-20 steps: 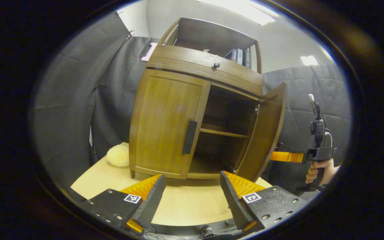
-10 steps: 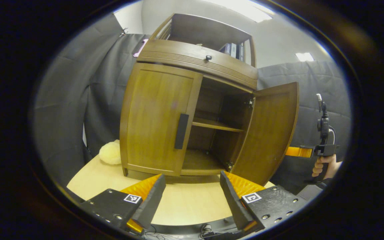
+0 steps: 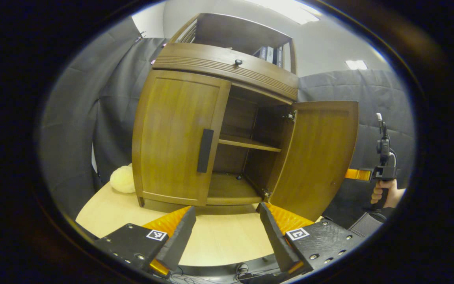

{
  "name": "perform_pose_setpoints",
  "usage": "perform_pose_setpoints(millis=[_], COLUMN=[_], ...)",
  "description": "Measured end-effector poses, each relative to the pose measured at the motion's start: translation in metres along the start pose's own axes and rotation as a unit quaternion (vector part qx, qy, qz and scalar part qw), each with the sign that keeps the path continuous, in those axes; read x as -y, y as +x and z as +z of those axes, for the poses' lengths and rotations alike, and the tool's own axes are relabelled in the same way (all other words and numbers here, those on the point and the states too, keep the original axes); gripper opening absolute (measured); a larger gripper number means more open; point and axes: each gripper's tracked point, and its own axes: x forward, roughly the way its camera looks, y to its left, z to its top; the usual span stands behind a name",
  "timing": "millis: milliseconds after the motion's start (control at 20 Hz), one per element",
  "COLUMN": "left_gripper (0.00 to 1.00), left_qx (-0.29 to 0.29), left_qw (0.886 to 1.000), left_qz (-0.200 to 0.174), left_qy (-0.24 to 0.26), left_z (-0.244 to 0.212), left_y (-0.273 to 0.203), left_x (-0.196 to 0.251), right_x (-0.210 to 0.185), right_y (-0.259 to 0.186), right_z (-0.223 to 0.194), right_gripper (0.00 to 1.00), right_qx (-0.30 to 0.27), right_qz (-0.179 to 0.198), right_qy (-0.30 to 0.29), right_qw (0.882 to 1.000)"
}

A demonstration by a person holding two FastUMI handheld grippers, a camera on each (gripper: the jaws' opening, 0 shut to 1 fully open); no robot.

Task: Open the right door of the double-door shoe cabinet with the right hand, and open the left door with the left hand.

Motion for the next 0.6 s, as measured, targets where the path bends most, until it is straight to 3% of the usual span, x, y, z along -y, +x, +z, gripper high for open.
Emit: perform_pose_setpoints(millis=[50,100,150,400,450,500,600], left_gripper=[0.93,0.93,0.93,0.93,0.93,0.93,0.94], left_qx=[0.0,0.001,0.003,0.0,-0.001,-0.002,-0.001], left_qw=[1.0,1.0,1.0,1.0,1.0,1.0,1.0], left_qz=[-0.001,-0.003,-0.004,-0.005,-0.005,-0.004,0.0], left_qy=[0.0,0.0,0.0,-0.002,-0.001,0.001,0.005], left_z=[0.002,0.001,0.002,0.0,0.0,0.001,0.001], left_y=[0.0,0.001,0.001,0.001,0.001,0.001,0.0], left_x=[0.001,0.001,0.001,0.001,0.001,-0.001,-0.003], right_x=[0.001,0.001,0.002,0.003,0.005,0.006,0.009], right_y=[-0.001,-0.001,-0.003,-0.018,-0.026,-0.033,-0.053], right_z=[-0.001,0.0,0.0,0.006,0.004,0.004,0.003], right_gripper=[0.0,0.05,0.0,0.07,0.07,0.0,0.02], right_qx=[0.0,-0.001,-0.001,0.005,0.004,0.003,0.0], right_qz=[0.001,0.002,0.001,-0.009,-0.013,-0.02,-0.034], right_qy=[0.004,0.007,0.007,0.012,0.011,0.007,0.006], right_qw=[1.0,1.0,1.0,1.0,1.0,1.0,0.999])
